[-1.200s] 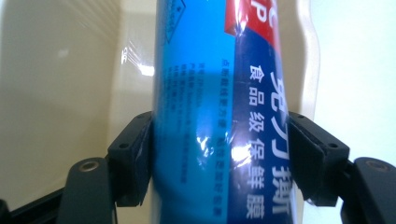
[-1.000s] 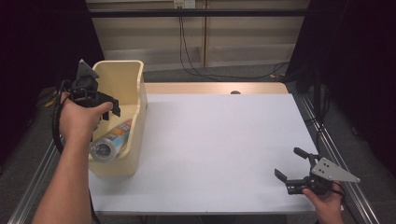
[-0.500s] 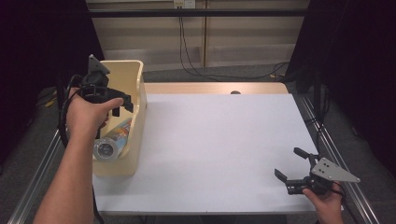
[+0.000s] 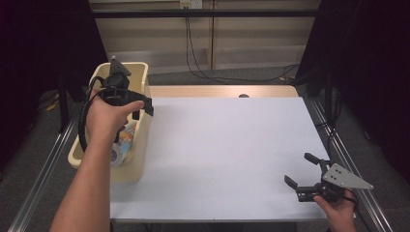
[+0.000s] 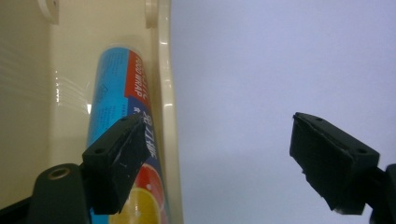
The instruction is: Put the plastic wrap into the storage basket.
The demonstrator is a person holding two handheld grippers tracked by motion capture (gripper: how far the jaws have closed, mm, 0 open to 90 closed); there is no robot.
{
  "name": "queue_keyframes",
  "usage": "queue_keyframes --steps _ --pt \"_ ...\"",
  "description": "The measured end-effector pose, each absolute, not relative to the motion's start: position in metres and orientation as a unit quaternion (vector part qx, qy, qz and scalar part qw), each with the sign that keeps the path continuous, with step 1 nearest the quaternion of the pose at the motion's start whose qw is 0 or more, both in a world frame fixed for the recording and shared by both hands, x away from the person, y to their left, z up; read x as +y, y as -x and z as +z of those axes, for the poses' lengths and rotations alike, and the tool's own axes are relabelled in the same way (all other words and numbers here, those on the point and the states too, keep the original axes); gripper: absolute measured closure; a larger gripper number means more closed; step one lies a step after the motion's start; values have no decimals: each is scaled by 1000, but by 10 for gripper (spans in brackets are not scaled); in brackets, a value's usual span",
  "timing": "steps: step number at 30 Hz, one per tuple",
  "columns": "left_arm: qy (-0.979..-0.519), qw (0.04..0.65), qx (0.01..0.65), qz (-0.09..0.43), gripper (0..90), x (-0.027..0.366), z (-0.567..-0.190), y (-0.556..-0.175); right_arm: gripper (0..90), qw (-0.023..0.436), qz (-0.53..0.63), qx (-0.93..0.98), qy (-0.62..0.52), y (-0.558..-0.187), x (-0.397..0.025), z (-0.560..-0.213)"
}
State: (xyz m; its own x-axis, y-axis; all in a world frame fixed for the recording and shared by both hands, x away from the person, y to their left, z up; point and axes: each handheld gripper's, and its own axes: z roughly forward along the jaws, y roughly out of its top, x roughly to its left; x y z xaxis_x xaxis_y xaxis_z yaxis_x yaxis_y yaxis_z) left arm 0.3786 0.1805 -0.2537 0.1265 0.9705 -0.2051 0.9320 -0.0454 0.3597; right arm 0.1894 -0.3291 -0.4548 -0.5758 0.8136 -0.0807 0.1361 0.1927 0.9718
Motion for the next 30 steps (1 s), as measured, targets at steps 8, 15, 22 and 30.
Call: queue_keyframes --steps 8,15,22,30 --pt "-730 206 650 38 188 164 -262 -381 0 314 539 706 -335 -189 -329 -455" --pt "-738 203 643 33 185 153 -268 -382 0 316 541 704 -335 -190 -329 -455" --pt "-742 203 638 28 180 141 -275 -381 0 315 539 707 -330 -190 -328 -455" --pt "-750 206 628 22 173 125 -283 -381 0 317 539 707 -331 -190 -328 -455"
